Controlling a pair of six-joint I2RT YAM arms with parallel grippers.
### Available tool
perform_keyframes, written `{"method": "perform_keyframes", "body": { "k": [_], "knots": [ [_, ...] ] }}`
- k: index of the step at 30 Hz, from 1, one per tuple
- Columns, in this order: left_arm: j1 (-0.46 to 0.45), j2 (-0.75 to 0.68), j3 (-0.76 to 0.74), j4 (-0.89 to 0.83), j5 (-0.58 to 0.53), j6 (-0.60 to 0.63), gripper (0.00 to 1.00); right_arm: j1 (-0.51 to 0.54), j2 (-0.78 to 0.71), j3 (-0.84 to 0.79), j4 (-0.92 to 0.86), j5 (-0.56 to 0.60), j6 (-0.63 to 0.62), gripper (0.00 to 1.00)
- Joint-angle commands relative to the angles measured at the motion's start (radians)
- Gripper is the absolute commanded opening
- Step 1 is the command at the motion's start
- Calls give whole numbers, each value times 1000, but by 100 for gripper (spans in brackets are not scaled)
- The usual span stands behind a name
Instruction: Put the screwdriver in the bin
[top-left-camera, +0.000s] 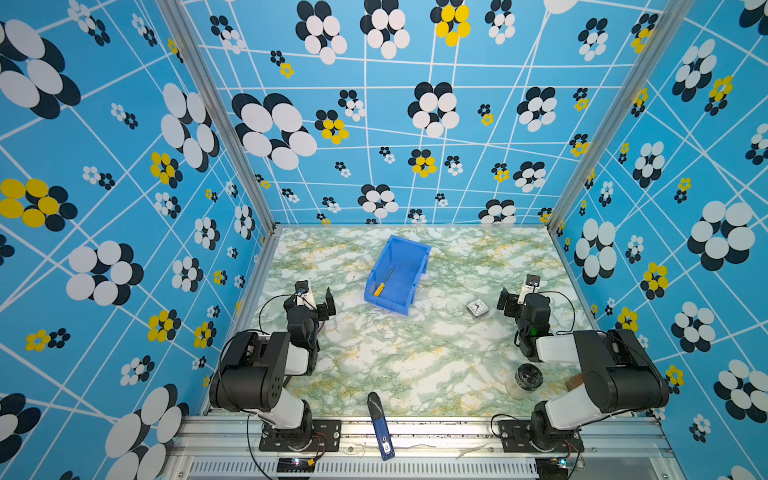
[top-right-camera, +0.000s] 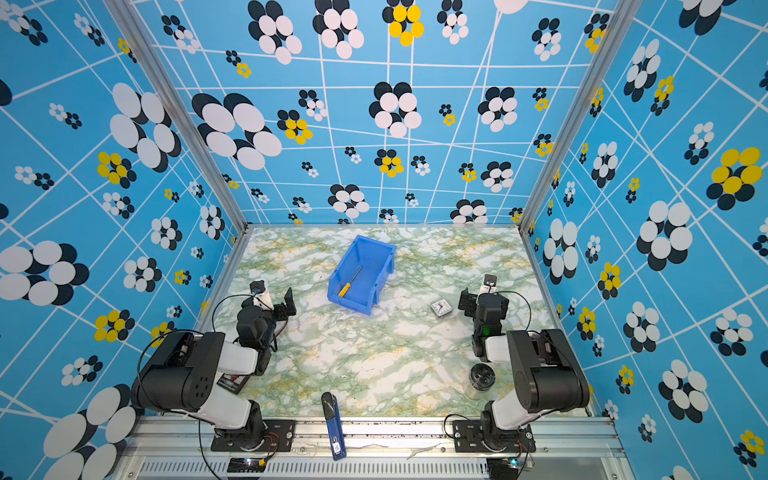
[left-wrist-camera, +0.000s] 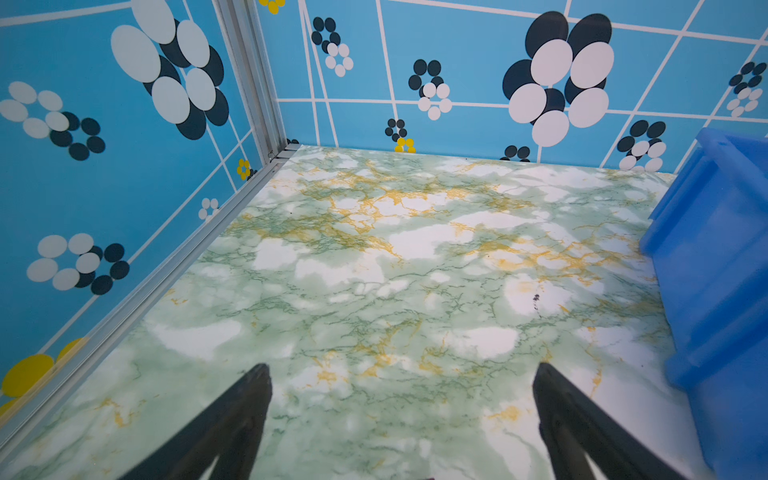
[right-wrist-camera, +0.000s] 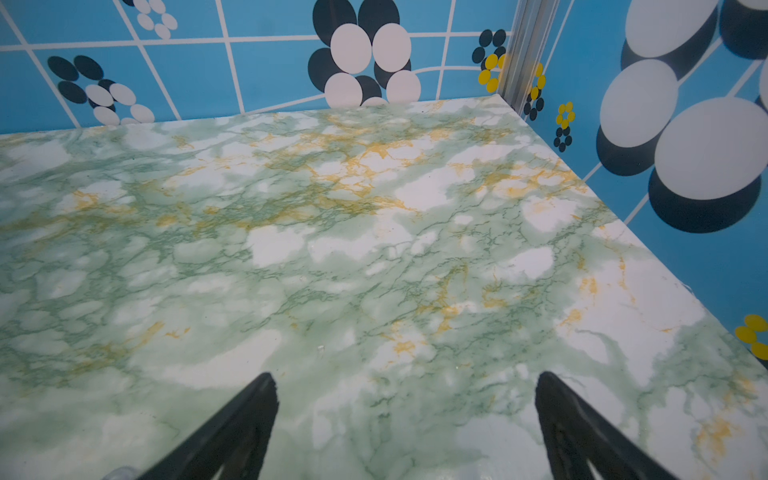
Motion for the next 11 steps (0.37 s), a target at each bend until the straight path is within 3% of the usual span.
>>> {"method": "perform_keyframes", "body": {
  "k": [1,11],
  "knots": [
    [-3,16,-9,32,8,16,99,-4,-4,24,10,-13,-15,99],
    [-3,17,-9,33,8,16,99,-4,-2,24,9,-16,-16,99]
  ]
}}
